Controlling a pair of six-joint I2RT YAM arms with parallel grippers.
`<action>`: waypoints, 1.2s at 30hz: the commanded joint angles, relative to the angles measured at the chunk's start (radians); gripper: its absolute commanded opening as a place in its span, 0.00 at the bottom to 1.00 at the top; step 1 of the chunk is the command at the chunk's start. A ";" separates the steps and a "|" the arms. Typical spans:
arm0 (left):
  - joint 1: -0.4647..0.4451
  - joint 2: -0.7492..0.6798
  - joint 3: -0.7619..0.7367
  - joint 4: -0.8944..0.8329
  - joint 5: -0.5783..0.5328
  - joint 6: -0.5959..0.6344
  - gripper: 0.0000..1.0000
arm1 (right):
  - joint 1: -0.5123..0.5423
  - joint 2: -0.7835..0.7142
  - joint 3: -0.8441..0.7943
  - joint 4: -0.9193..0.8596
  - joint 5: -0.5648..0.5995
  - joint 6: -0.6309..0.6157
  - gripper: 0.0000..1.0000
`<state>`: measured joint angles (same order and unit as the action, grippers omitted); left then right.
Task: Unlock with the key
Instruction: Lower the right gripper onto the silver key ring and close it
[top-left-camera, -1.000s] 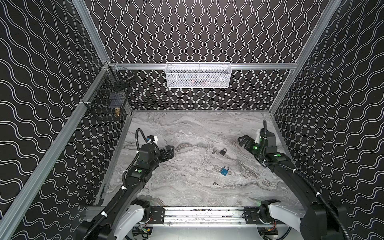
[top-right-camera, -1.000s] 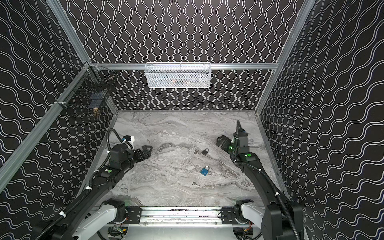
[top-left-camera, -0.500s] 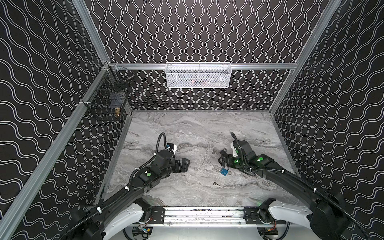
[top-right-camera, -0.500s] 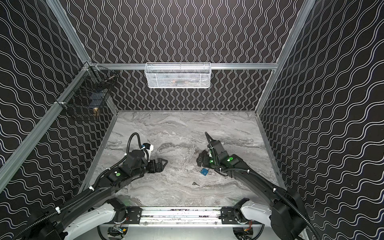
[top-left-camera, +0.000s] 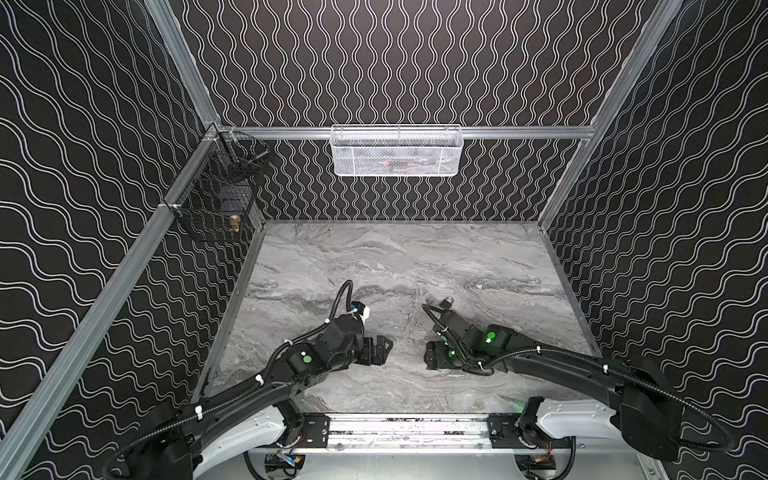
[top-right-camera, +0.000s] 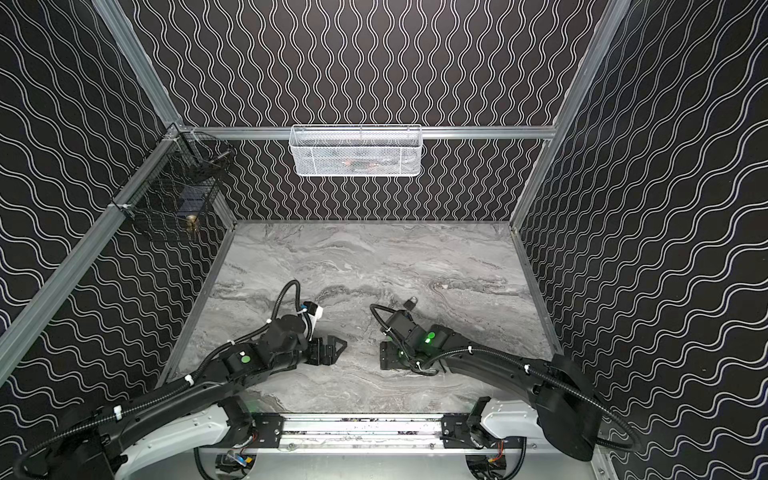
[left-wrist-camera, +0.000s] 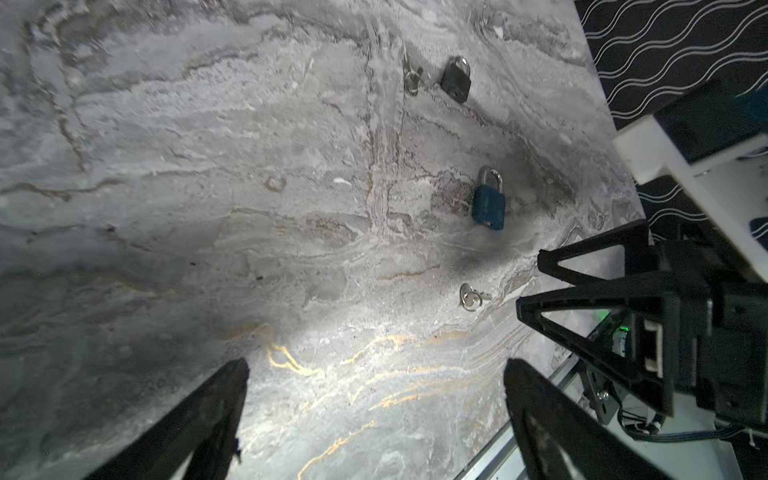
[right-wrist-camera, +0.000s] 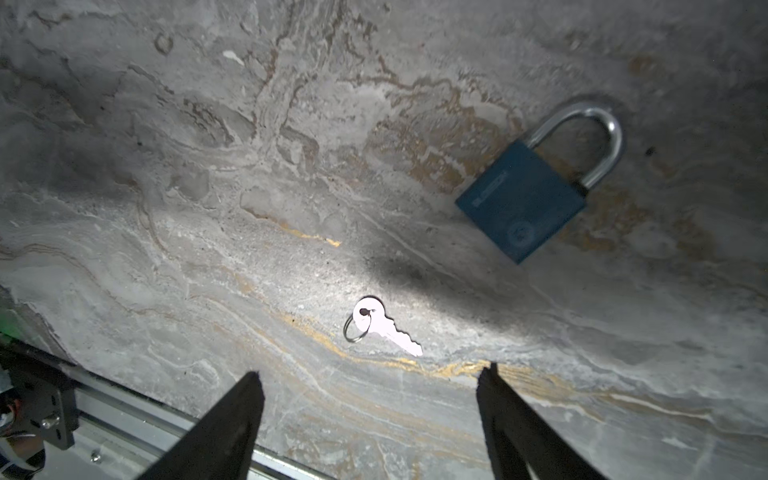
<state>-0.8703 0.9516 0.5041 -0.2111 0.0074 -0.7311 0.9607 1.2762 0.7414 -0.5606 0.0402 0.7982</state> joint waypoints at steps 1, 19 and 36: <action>-0.058 0.041 0.005 0.052 -0.060 -0.044 0.99 | 0.039 0.021 0.004 -0.001 0.001 0.074 0.80; -0.122 0.041 -0.037 0.081 -0.200 -0.097 0.99 | 0.093 0.145 0.002 0.085 -0.029 0.139 0.53; -0.122 0.038 -0.034 0.062 -0.236 -0.098 0.99 | 0.093 0.232 0.065 0.044 0.065 0.131 0.43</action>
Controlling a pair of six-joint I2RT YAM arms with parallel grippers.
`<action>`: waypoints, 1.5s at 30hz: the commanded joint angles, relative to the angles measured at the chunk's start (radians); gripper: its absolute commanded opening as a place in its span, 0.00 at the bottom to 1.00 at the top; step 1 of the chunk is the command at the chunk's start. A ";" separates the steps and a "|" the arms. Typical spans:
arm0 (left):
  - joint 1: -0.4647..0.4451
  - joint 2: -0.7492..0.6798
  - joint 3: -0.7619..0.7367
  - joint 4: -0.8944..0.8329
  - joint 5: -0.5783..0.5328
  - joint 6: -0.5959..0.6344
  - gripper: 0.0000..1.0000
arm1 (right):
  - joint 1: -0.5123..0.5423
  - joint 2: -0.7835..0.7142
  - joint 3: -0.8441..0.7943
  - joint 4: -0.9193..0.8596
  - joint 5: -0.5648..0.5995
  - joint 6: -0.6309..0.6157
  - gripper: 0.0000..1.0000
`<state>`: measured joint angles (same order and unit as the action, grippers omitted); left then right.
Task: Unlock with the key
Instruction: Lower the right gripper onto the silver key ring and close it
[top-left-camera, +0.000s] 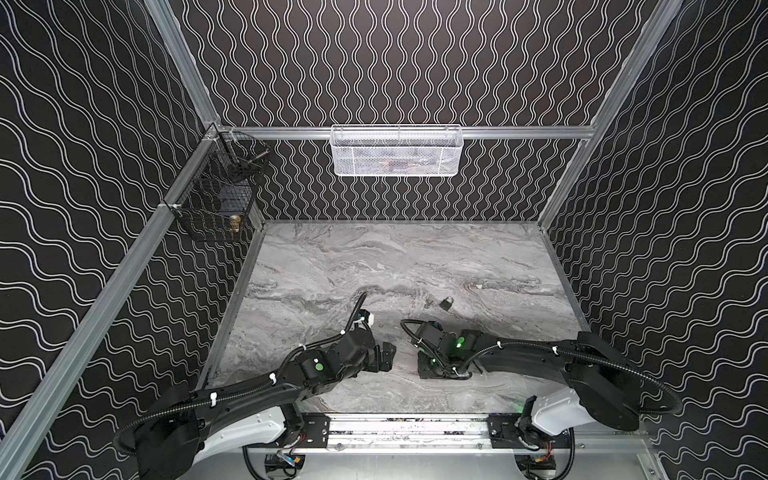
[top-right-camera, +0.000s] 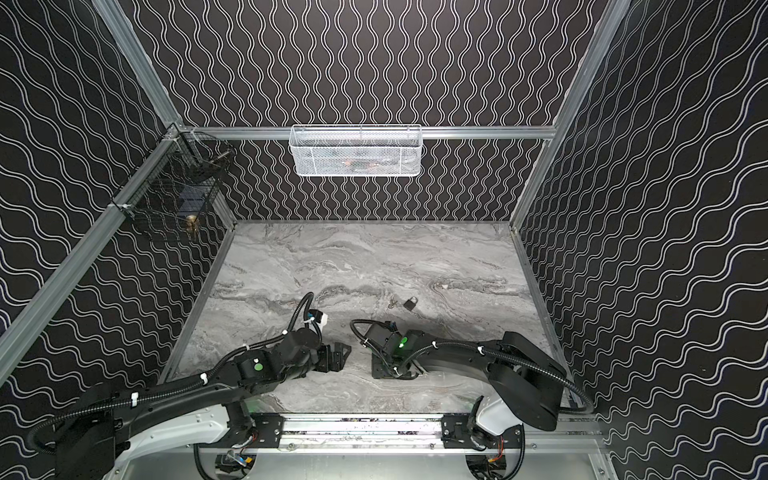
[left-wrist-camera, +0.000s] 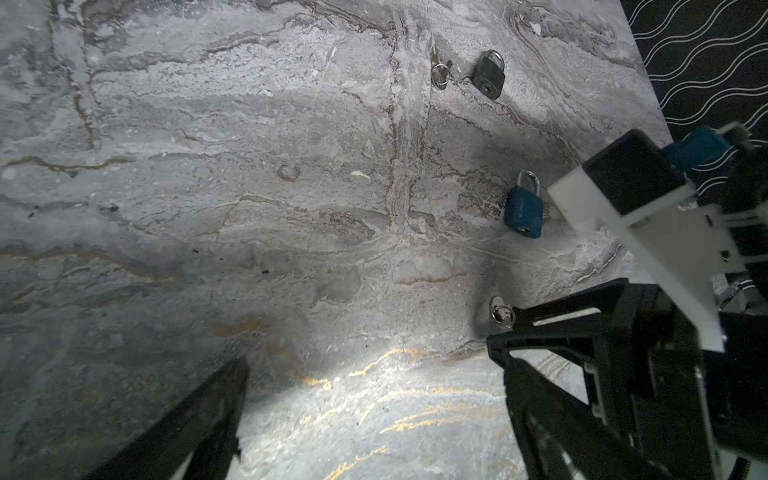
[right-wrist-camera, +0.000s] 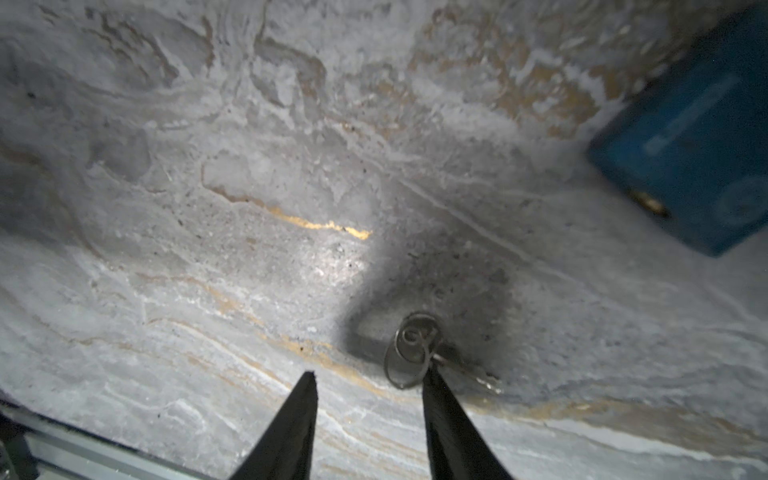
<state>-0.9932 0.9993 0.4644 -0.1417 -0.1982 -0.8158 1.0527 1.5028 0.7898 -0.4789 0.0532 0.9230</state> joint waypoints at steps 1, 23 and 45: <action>0.001 -0.012 0.005 -0.005 -0.030 -0.010 0.99 | 0.001 0.009 0.017 -0.042 0.060 0.009 0.42; 0.001 0.002 0.022 -0.031 -0.061 -0.007 0.99 | 0.002 0.090 0.054 -0.053 0.090 -0.007 0.23; 0.002 -0.035 0.087 -0.049 -0.072 0.007 0.99 | -0.001 -0.026 0.088 0.010 0.112 -0.157 0.00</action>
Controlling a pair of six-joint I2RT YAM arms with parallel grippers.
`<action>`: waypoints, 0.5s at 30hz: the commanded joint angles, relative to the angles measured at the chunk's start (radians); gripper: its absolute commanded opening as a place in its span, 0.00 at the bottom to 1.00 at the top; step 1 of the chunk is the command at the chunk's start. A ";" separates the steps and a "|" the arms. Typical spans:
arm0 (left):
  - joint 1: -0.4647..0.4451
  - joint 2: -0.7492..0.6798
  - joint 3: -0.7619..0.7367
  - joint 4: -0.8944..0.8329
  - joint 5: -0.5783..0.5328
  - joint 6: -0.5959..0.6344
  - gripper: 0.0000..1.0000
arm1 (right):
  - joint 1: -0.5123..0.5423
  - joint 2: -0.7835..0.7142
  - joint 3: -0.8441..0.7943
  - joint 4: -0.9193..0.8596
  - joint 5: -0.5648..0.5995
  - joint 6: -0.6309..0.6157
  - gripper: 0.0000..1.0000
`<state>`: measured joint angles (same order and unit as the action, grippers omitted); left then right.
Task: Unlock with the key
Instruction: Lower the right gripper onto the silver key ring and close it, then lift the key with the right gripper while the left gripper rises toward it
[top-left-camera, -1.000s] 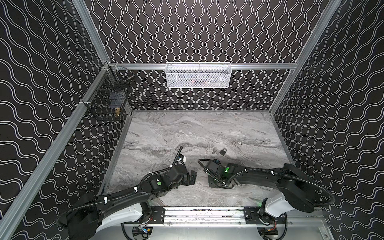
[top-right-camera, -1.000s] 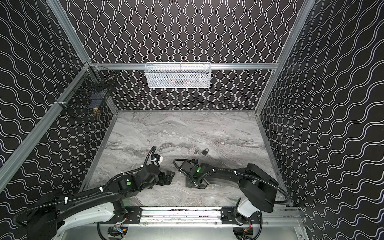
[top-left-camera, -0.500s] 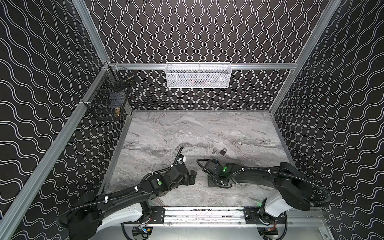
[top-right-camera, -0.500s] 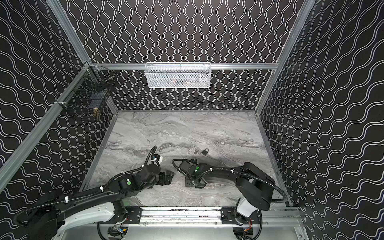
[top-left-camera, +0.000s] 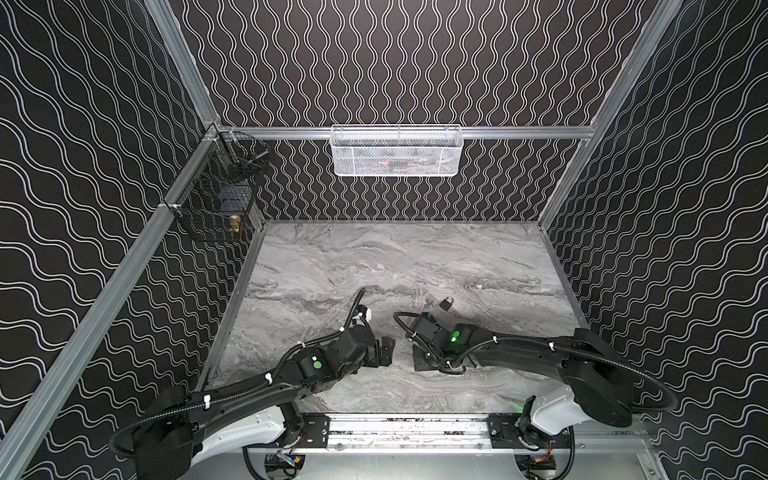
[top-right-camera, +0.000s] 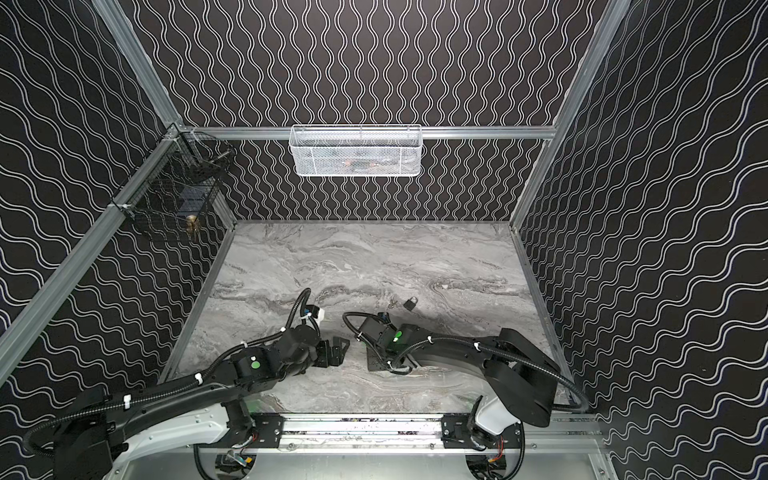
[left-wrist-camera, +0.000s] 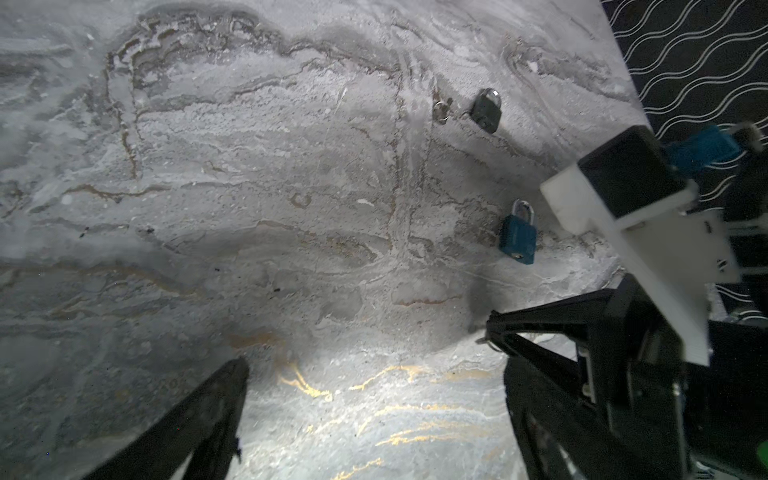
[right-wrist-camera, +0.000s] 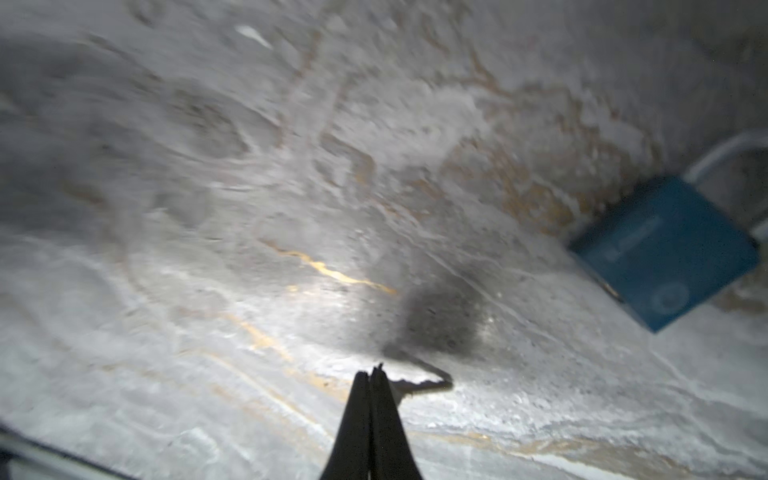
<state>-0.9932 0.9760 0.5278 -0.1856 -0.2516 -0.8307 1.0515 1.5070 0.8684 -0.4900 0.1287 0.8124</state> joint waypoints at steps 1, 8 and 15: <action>0.002 -0.016 0.032 -0.009 -0.025 0.037 0.99 | -0.005 -0.047 0.010 0.026 0.043 -0.052 0.00; 0.004 -0.067 0.058 0.067 -0.086 0.238 0.98 | -0.083 -0.145 0.004 0.100 -0.042 -0.072 0.00; 0.004 -0.085 0.065 0.173 -0.049 0.417 0.96 | -0.181 -0.215 0.027 0.108 -0.127 -0.118 0.00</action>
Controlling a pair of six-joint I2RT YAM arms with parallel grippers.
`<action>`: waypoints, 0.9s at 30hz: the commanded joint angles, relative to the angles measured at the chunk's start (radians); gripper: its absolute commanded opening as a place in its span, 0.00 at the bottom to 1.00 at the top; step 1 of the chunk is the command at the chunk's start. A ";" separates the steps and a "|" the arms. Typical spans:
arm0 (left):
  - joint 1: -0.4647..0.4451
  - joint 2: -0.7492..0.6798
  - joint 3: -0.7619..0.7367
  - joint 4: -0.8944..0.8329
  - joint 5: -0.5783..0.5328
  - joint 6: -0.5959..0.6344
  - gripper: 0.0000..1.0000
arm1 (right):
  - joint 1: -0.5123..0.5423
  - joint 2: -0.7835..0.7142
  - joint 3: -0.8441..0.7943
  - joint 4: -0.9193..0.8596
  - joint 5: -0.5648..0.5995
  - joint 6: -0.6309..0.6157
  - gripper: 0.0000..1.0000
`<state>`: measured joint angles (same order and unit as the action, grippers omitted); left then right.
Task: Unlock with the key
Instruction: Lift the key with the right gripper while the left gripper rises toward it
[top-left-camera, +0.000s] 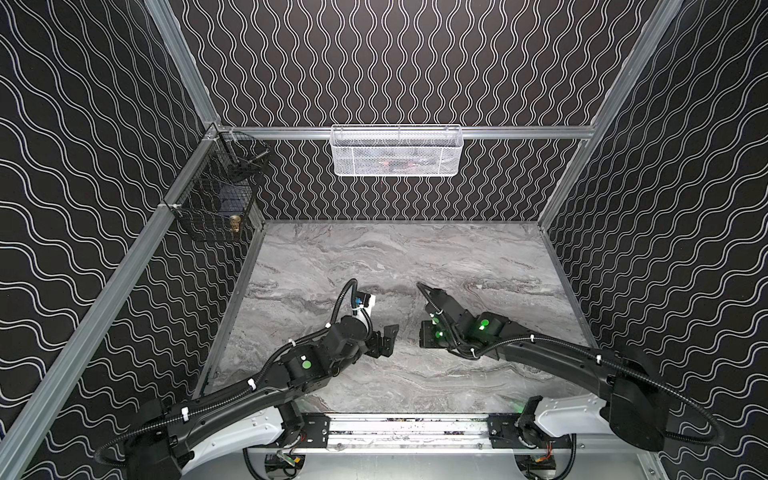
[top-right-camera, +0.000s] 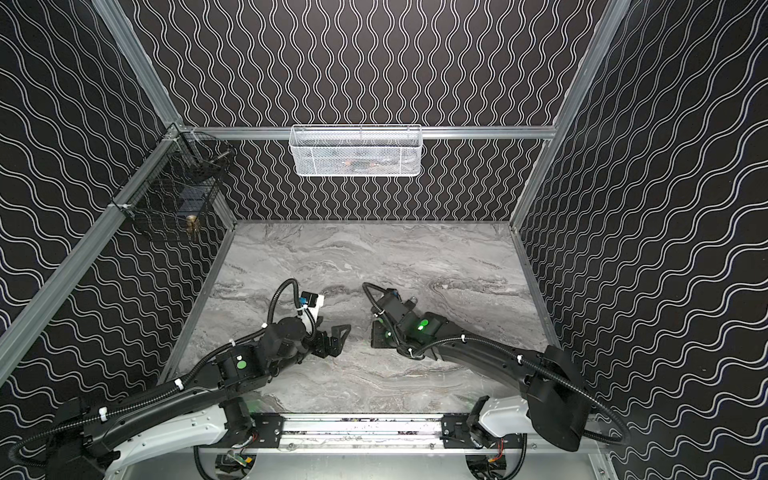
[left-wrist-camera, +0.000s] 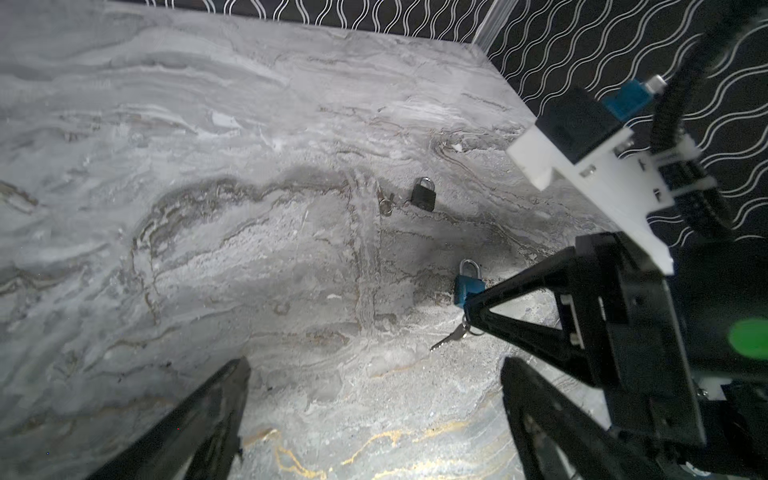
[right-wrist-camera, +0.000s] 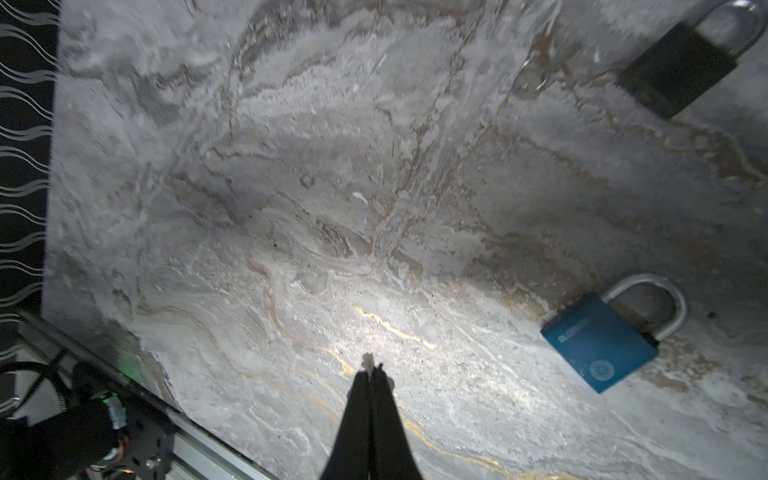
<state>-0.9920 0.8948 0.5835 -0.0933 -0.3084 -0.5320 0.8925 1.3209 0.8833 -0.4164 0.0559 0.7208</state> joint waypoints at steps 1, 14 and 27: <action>0.003 -0.008 0.004 0.095 0.016 0.136 0.96 | -0.034 -0.041 0.015 0.037 -0.067 -0.037 0.00; 0.046 -0.038 -0.103 0.322 0.133 0.317 0.82 | -0.067 -0.087 0.153 -0.034 -0.118 -0.152 0.00; 0.310 0.006 0.018 0.316 0.289 -0.440 0.80 | -0.066 -0.083 0.207 0.109 -0.161 -0.280 0.00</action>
<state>-0.6937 0.8818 0.5732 0.1879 -0.0578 -0.6952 0.8238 1.2320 1.0767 -0.4099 -0.0780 0.4873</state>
